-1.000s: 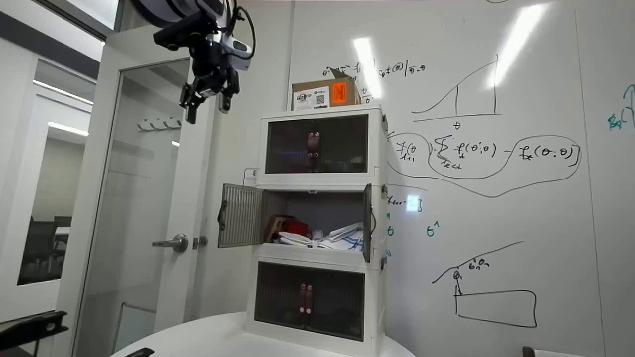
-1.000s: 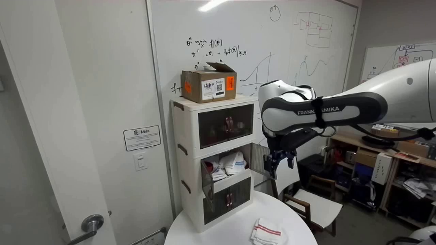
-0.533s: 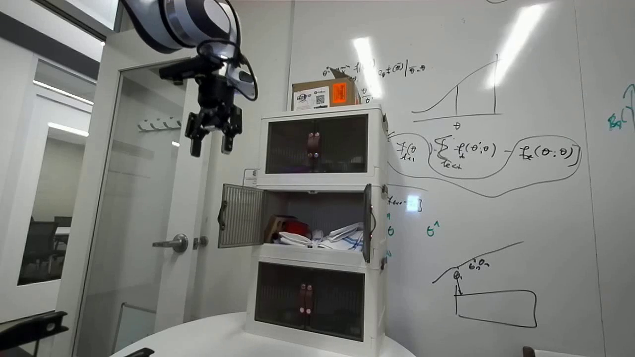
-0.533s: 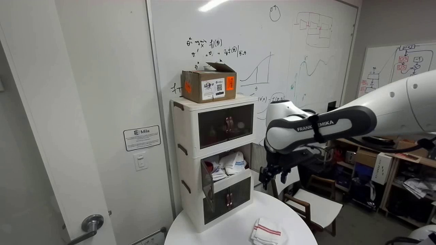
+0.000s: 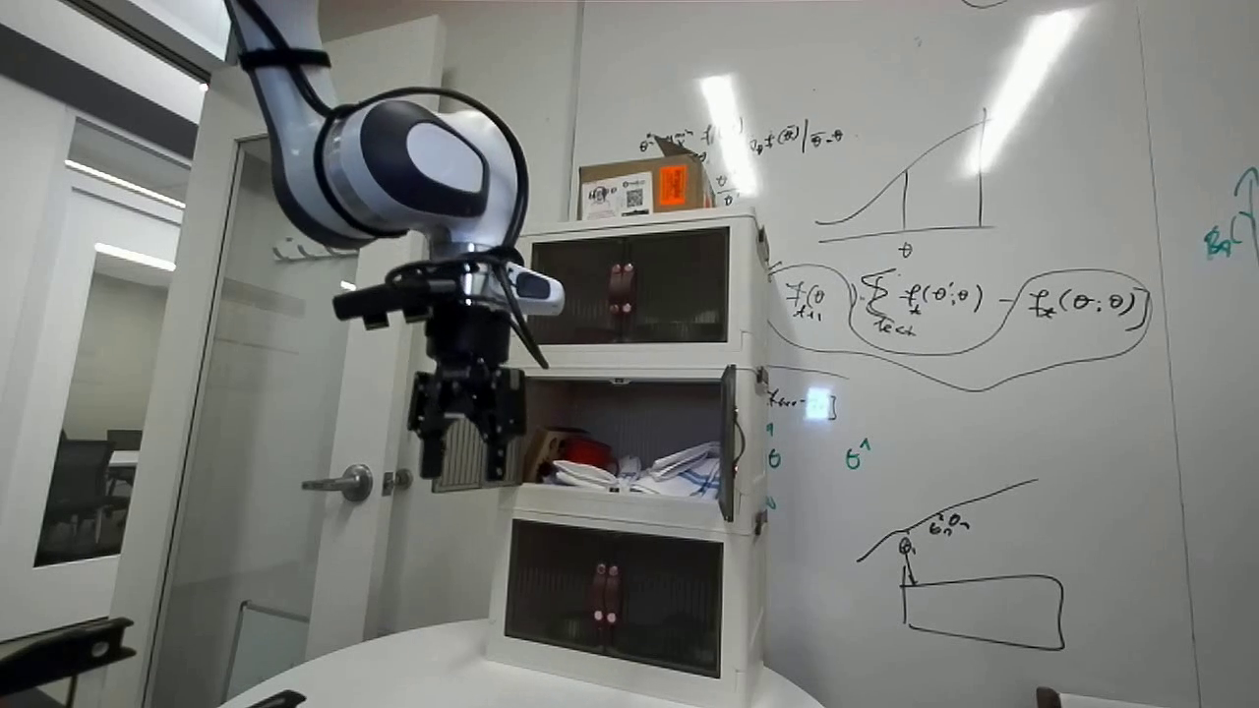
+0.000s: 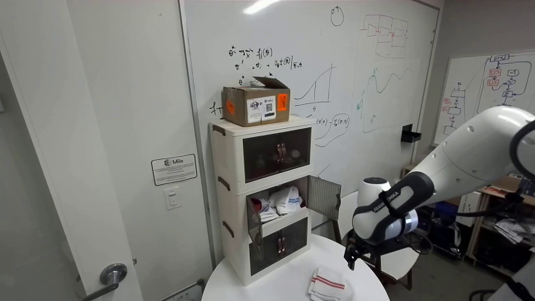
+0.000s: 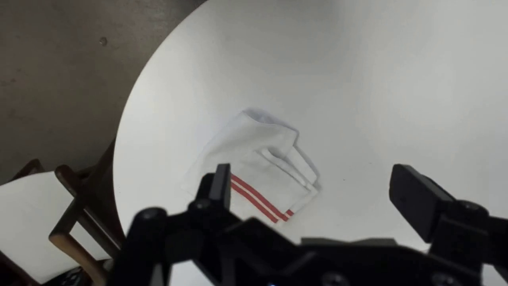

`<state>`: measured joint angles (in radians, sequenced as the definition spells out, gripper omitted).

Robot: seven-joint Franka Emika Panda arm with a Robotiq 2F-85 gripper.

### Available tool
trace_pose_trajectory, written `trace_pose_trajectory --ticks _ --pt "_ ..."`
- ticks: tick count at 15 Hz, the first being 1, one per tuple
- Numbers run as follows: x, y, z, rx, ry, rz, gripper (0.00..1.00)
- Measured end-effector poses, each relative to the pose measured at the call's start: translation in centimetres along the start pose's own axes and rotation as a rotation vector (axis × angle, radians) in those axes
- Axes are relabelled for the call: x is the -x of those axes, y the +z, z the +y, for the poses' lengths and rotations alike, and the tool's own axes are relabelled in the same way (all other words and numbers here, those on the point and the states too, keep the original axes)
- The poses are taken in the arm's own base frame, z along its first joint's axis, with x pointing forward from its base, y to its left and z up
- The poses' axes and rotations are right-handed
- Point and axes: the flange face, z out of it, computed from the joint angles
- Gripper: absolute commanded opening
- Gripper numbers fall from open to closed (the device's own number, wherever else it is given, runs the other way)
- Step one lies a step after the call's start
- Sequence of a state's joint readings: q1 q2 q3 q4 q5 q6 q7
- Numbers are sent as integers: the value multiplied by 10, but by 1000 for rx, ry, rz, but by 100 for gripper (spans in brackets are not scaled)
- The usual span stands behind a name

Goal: Pick up the white tea towel with a red line from the table and put it in the middle open cabinet

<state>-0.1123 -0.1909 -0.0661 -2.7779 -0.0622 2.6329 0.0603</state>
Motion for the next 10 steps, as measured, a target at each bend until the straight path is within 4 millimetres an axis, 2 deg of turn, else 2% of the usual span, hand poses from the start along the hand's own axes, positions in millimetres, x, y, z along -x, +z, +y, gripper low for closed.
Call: trace_pose_trajectory --ticks 3,6,10 --pt "-3 44 32 15 48 59 100" --pt "0 89 52 12 133 111 100" --pt "-3 146 50 -37 210 117 100"
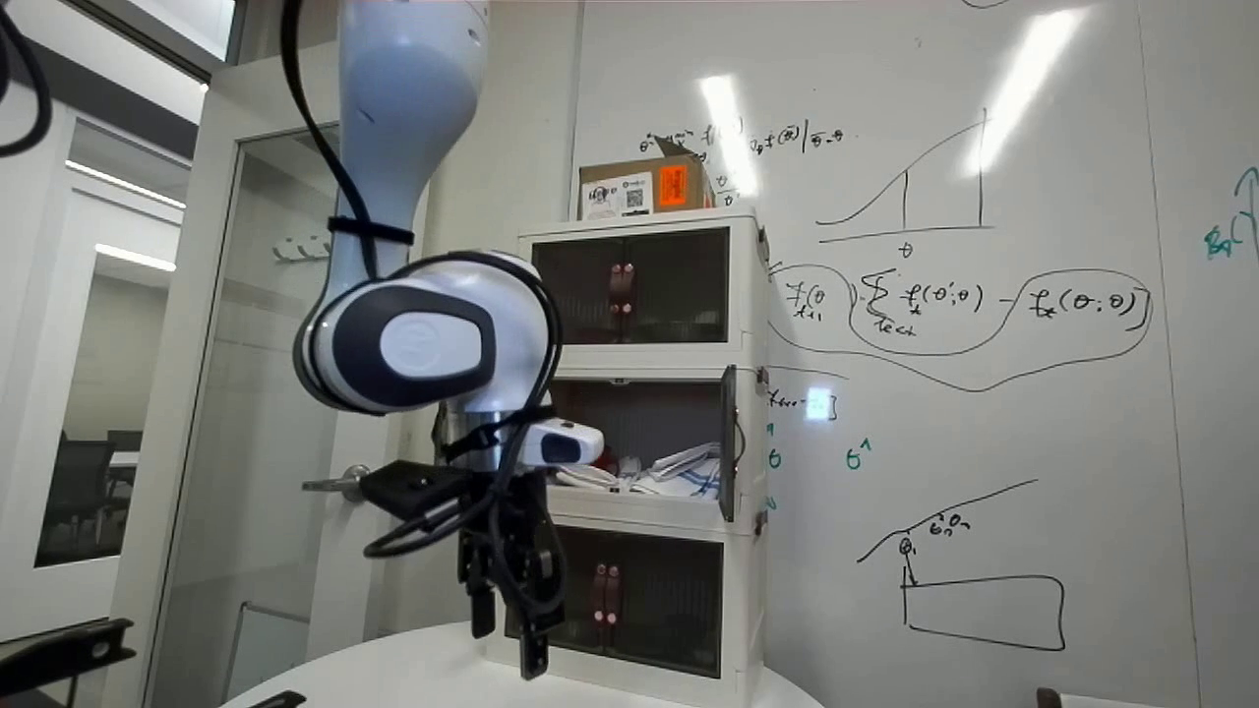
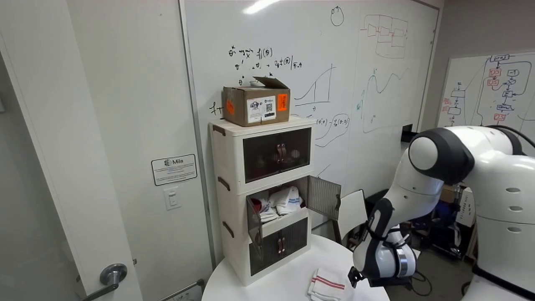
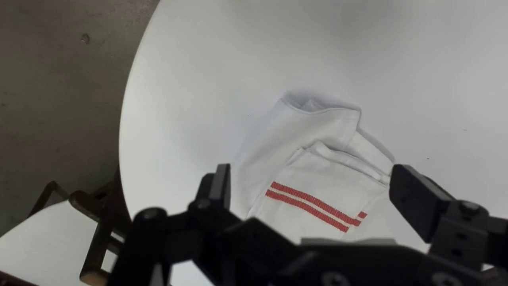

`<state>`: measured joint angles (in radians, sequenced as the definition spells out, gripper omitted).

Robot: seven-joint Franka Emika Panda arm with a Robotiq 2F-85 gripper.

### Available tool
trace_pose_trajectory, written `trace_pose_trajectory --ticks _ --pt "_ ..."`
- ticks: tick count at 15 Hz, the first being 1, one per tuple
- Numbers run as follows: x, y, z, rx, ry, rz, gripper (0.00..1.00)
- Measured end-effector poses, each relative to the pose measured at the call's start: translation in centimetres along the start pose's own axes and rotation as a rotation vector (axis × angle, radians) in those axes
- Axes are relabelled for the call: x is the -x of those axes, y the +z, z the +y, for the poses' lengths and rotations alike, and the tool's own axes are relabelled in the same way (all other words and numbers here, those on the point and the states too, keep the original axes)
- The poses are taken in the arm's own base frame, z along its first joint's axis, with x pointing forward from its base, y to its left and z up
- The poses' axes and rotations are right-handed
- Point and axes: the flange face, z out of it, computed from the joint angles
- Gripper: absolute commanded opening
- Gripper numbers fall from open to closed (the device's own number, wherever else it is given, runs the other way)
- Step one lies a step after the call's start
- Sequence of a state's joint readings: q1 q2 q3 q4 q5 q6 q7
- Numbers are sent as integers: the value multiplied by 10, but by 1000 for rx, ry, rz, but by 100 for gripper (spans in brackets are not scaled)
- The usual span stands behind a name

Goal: Pick up the white tea towel with a red line from the table and put it in the middle open cabinet

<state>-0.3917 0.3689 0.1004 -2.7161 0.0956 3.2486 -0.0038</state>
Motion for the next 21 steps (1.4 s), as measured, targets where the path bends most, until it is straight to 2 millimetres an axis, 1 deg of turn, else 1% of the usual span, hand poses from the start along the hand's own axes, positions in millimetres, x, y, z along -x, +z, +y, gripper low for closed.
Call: trace_pose_trajectory --ticks 3,5,7,11,14,17,21 --pt "-14 43 10 -23 37 -35 100" --pt "-29 67 14 -27 53 -45 100" --pt "-49 85 13 -32 55 -51 100" --pt "-91 105 -2 -36 35 -57 100" --pt "-115 117 -17 -16 21 -71 100" --pt "-132 133 -30 25 25 -74 100" --pt "-142 160 -49 59 37 -79 100"
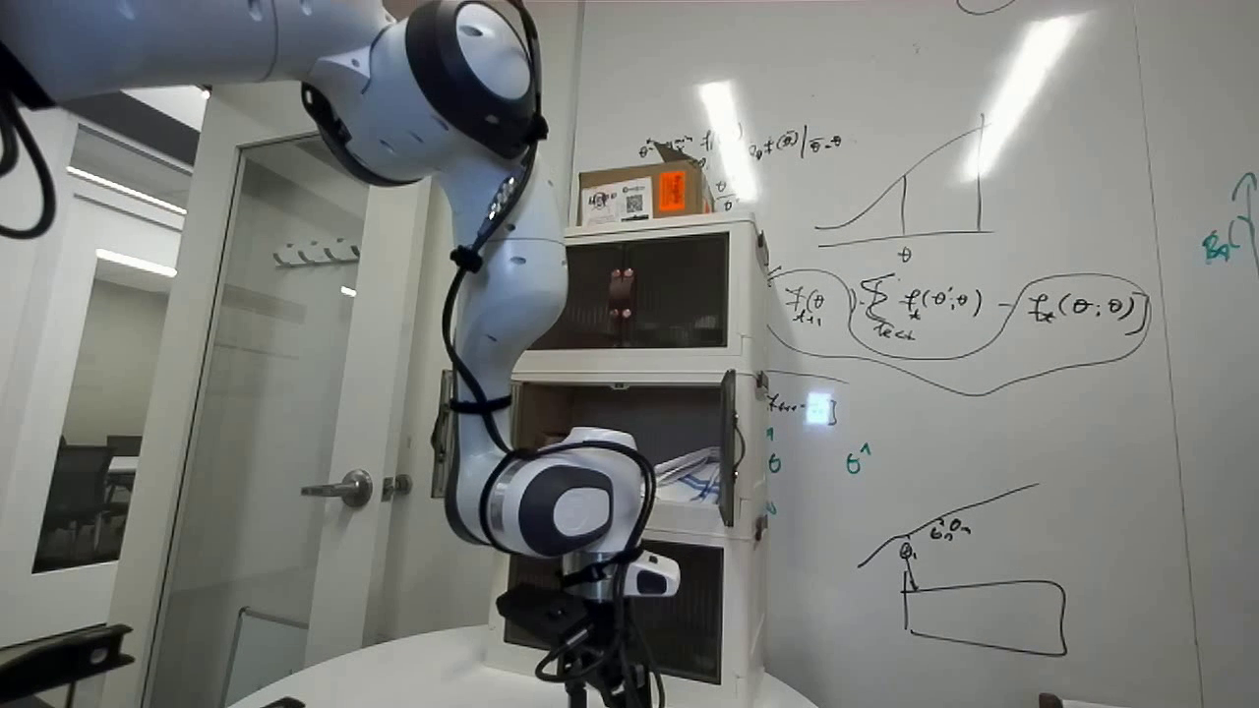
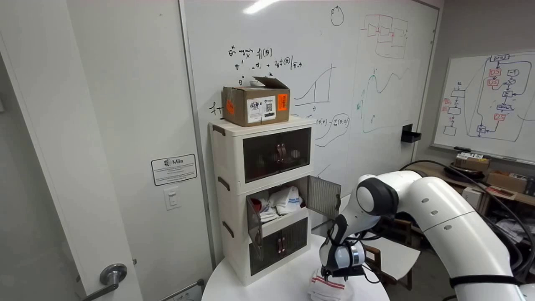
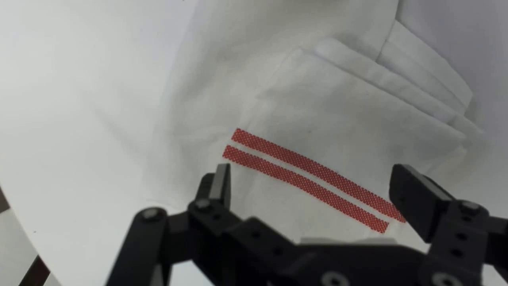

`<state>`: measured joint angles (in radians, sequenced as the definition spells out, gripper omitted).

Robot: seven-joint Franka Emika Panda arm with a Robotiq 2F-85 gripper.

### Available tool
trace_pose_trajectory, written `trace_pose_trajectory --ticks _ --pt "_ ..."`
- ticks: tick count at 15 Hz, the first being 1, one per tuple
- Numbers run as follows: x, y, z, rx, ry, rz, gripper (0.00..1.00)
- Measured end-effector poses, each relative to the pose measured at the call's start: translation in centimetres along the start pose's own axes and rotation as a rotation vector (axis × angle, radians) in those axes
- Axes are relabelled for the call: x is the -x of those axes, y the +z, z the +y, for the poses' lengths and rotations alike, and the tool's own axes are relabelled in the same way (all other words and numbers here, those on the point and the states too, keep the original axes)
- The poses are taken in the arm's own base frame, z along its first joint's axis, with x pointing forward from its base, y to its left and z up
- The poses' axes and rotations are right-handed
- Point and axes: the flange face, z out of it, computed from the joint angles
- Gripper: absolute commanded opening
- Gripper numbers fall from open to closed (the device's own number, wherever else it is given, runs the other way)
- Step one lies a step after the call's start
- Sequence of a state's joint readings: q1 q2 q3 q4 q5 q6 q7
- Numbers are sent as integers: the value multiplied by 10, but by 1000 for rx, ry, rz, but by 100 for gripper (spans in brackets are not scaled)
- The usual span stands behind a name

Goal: Pick up the white tea towel with a red line from the table and put it in the middle open cabinet

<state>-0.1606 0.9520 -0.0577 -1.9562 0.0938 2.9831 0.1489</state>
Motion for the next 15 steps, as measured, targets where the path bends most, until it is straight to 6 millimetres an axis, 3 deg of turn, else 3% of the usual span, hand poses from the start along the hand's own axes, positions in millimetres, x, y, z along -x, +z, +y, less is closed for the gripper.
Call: trace_pose_trajectory --ticks 7,9,15 --pt "-10 45 -17 5 8 -51 100" --pt "-13 55 -18 6 7 -57 74" --pt "-22 63 -24 5 1 -64 30"
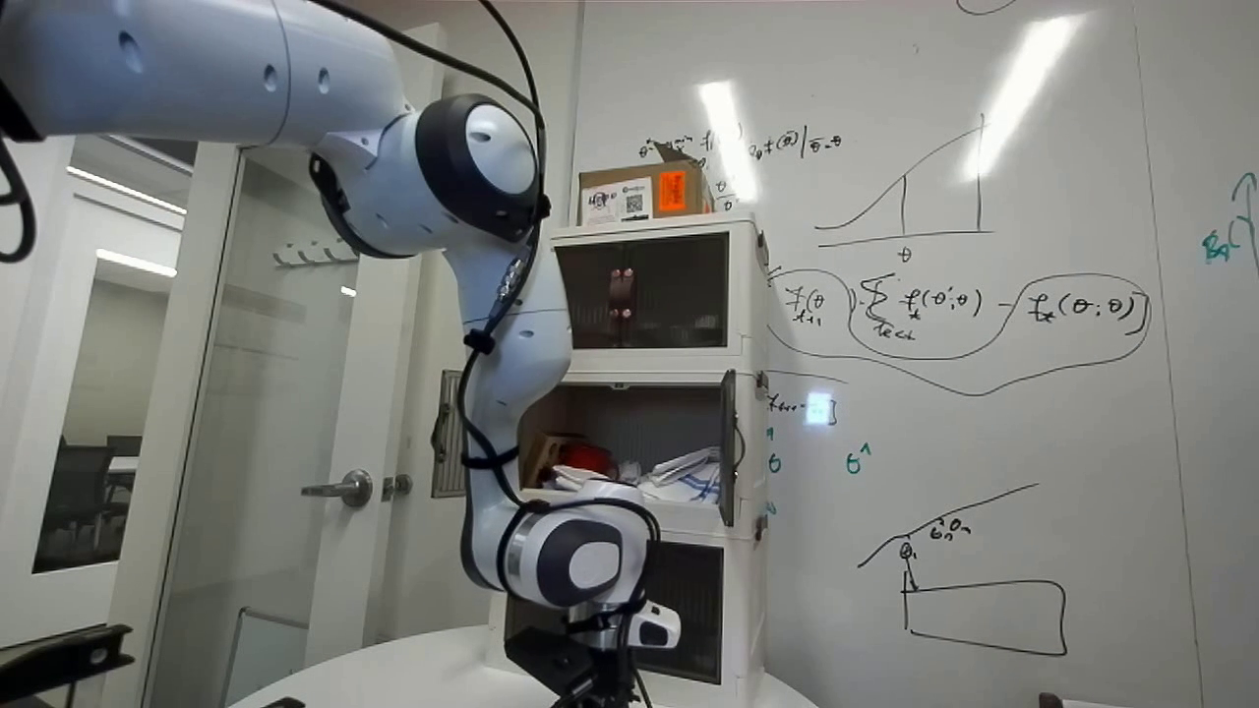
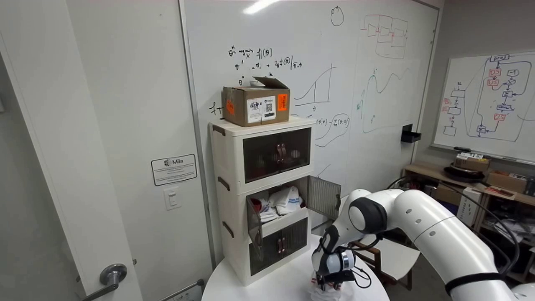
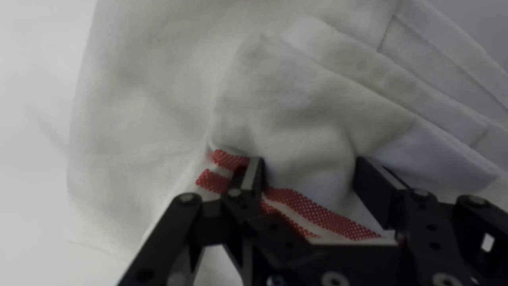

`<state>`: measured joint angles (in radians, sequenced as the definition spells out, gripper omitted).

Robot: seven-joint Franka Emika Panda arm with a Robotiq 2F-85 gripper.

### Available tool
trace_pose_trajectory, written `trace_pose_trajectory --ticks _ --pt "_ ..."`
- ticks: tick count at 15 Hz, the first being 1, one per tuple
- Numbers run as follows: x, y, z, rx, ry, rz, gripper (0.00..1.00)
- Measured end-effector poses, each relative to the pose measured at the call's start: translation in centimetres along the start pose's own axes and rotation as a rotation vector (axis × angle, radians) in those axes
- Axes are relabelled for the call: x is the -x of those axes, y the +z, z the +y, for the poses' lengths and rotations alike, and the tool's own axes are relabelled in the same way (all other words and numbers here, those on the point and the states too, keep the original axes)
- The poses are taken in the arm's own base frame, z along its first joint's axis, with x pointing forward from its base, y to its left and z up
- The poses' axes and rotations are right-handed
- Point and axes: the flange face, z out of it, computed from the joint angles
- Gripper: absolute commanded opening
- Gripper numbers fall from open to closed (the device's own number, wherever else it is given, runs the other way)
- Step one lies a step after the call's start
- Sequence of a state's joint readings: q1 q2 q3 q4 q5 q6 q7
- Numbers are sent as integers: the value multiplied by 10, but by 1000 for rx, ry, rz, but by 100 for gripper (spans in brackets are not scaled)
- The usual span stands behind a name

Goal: Pick up the white tea towel with a red line from the table and put it in the middle open cabinet

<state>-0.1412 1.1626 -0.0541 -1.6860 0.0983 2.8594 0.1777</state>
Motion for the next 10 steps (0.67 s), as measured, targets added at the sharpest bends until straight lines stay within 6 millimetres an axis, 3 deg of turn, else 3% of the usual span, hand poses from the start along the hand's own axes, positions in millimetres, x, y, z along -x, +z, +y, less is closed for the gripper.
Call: trace_pose_trajectory --ticks 4,10 --pt "-3 -4 -6 -9 -4 6 3" --pt "2 -14 -12 -42 -1 -1 3"
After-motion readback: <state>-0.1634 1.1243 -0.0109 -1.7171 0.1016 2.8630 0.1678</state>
